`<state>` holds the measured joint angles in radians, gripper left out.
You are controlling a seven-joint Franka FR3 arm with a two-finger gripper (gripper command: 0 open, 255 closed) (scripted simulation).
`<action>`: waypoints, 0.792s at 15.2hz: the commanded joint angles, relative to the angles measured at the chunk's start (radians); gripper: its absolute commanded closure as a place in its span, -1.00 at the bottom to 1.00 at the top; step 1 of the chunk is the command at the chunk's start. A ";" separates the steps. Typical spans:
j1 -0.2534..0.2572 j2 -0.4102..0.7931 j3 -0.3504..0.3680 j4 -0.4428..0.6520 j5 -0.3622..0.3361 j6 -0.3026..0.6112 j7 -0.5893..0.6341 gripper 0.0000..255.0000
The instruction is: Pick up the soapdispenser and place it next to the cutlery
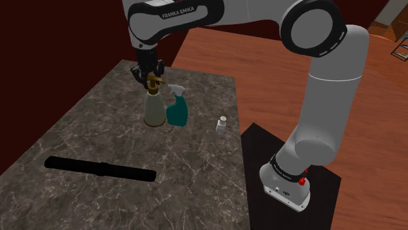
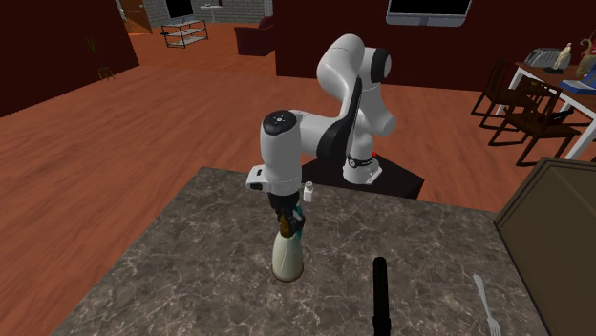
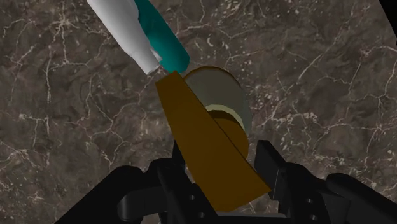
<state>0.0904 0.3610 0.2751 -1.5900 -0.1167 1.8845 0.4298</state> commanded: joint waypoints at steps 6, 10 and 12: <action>0.002 -0.015 0.003 0.072 0.006 -0.085 -0.005 1.00; 0.004 -0.018 0.004 0.121 0.008 -0.137 -0.007 1.00; 0.005 -0.019 0.005 0.147 0.008 -0.164 -0.008 1.00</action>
<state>0.0962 0.3457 0.2797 -1.4508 -0.1095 1.7315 0.4228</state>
